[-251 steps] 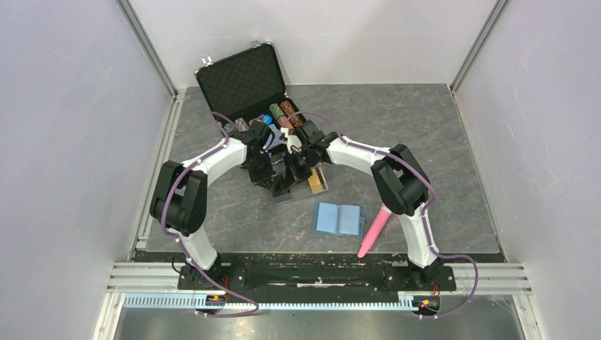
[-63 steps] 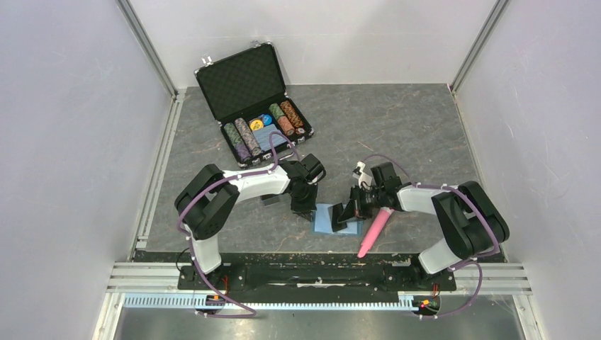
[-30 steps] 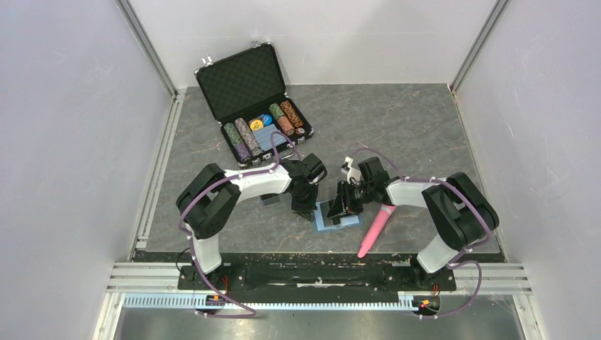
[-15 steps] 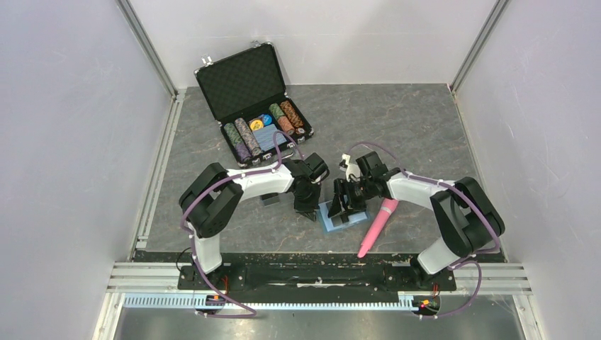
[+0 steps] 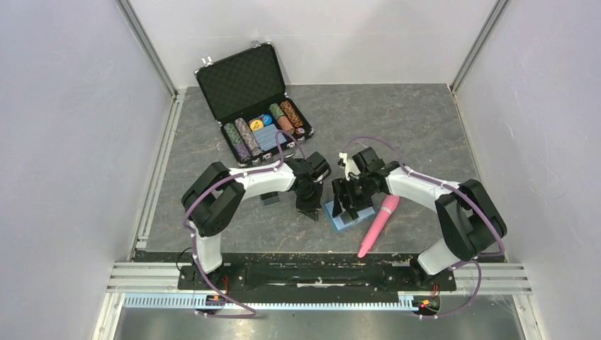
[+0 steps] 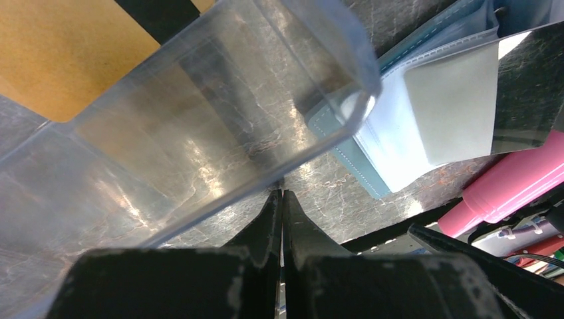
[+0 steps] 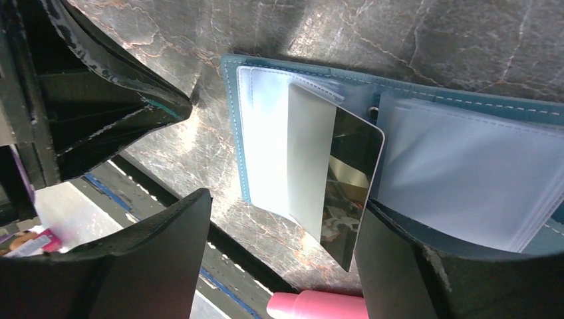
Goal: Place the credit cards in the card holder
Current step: Insert the credit card into the card holder.
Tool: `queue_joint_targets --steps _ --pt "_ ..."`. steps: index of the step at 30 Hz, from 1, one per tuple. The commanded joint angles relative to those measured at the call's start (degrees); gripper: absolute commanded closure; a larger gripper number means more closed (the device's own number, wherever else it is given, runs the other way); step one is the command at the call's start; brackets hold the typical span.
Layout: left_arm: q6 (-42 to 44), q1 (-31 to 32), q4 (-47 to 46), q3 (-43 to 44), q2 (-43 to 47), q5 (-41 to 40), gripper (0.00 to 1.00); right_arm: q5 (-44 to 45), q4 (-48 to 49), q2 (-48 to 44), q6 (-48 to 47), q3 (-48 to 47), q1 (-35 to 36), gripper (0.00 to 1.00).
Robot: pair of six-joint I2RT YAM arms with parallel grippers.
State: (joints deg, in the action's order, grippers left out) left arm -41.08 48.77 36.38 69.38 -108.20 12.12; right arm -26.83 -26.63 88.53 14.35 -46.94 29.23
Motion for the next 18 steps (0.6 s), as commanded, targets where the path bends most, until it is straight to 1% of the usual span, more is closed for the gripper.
queue_joint_targets --steps 1,13,18 --pt "0.0 -0.3 0.2 1.1 -1.4 0.5 0.98 4.9 -3.1 -1.9 -3.1 -2.8 0.9 0.23" --pt "0.1 -0.2 0.0 0.8 -1.3 1.0 0.98 12.6 -7.2 -2.3 -6.7 -5.1 1.5 0.19" --pt "0.1 -0.2 0.0 1.0 -1.5 1.1 0.98 13.9 -8.5 -1.9 -7.8 -7.0 2.4 0.19"
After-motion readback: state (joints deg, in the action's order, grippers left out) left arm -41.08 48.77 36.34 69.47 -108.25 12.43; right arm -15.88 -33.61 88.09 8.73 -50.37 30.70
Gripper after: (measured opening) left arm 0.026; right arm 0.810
